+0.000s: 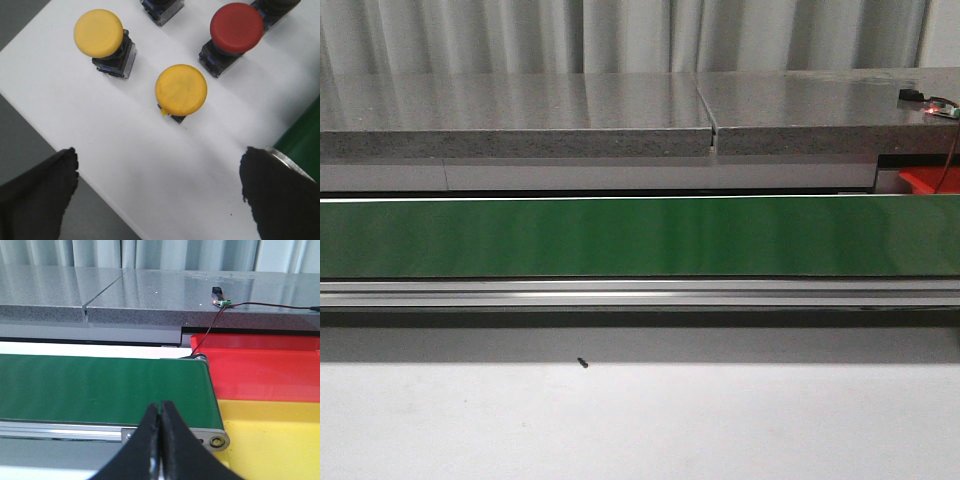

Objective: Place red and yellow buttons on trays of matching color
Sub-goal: 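Lower the left gripper onto a yellow-capped button and grasp it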

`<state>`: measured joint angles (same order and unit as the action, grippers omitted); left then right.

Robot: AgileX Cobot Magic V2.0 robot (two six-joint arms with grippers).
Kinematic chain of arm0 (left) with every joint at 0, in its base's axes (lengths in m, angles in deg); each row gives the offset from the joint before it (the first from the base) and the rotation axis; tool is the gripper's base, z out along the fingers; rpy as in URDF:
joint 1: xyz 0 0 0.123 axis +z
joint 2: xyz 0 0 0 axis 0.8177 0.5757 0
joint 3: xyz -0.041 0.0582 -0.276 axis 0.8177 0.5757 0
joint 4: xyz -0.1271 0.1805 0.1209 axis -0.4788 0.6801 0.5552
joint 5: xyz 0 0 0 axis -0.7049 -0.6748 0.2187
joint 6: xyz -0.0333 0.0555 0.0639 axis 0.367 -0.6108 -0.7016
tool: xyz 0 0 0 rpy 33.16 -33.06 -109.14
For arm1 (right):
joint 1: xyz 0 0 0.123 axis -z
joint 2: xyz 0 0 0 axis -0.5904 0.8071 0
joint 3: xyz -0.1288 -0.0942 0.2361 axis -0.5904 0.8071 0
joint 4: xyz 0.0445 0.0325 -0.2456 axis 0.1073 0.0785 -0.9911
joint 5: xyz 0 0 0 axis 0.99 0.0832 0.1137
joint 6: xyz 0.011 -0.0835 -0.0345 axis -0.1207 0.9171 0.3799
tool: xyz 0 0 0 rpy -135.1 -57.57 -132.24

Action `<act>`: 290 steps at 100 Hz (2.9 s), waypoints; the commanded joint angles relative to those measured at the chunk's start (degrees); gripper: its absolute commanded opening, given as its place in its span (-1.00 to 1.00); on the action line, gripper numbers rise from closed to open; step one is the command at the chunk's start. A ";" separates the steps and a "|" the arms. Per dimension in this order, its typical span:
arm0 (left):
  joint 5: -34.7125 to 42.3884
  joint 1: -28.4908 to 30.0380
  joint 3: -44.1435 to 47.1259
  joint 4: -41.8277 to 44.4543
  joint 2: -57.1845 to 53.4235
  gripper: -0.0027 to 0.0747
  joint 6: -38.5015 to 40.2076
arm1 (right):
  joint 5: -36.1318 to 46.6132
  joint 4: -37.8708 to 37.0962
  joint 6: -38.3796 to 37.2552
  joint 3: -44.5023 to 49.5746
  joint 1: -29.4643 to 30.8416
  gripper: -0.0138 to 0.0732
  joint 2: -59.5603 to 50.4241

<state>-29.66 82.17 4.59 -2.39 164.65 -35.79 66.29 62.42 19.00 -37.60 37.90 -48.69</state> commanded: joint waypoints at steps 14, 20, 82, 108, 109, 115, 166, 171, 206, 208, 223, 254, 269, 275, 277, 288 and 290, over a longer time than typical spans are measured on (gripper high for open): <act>2.77 0.05 -4.84 0.62 4.56 0.66 -0.63 | 4.59 -0.24 -0.03 -0.95 0.39 -0.84 -0.86; 2.89 0.05 -5.82 0.40 6.09 0.66 -0.63 | 4.59 -0.24 -0.03 -0.95 0.39 -0.84 -0.86; 5.72 -0.41 -9.59 -0.56 15.87 0.66 -1.16 | 4.59 -0.24 -0.03 -0.95 0.39 -0.84 -0.86; 7.53 -0.41 -9.59 -0.56 16.89 0.66 -1.16 | 4.59 -0.24 -0.03 -0.95 0.39 -0.84 -0.86; 7.54 -0.41 -9.59 -0.56 16.89 0.66 -1.16 | 4.59 -0.24 -0.03 -0.95 0.39 -0.84 -0.86; 7.68 -0.41 -9.59 -0.56 16.89 0.66 -1.16 | 4.59 -0.24 -0.03 -0.95 0.39 -0.84 -0.86; 7.17 -0.41 -9.59 -0.56 16.89 -0.49 -1.16 | 4.59 -0.24 -0.03 -0.95 0.39 -0.84 -0.86; 6.60 -0.41 -9.59 -0.56 16.89 -0.60 -1.16 | 4.59 -0.24 -0.03 -0.95 0.39 -0.84 -0.86; 0.25 -0.41 -9.69 -0.41 8.13 -0.94 -1.62 | 4.59 -0.24 -0.03 -0.95 0.39 -0.84 -0.86; -0.14 -0.41 -9.69 -0.54 7.08 -0.95 -2.13 | 4.59 -0.24 -0.03 -0.95 0.39 -0.84 -0.86; -0.34 -0.41 -9.93 -6.72 0.07 -0.95 -8.15 | 4.59 -0.24 -0.03 -0.95 0.39 -0.84 -0.86; -4.90 -3.07 -17.63 -25.50 -2.33 -0.95 -26.71 | 4.59 -0.24 -0.03 -0.95 0.39 -0.84 -0.86; -4.90 -7.03 -20.38 -24.44 -0.72 -0.95 -26.71 | 4.59 -0.24 -0.03 -0.95 0.39 -0.84 -0.86; -4.90 -8.74 -21.00 -23.57 0.48 -0.95 -26.71 | 4.59 -0.24 -0.03 -0.95 0.39 -0.84 -0.86; -4.90 -9.37 -21.14 -23.45 0.97 -0.95 -26.71 | 4.59 -0.24 -0.03 -0.95 0.39 -0.84 -0.86; -5.02 -12.31 -21.42 -23.22 3.54 -0.95 -26.71 | 4.59 -0.24 -0.03 -0.95 0.39 -0.84 -0.86; -5.02 -12.80 -21.42 -23.07 4.10 -0.95 -26.71 | 4.59 -0.24 -0.03 -0.95 0.39 -0.84 -0.86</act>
<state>-37.24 71.35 -14.81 -25.20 168.91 -62.46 66.29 62.42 19.00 -37.60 37.90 -48.69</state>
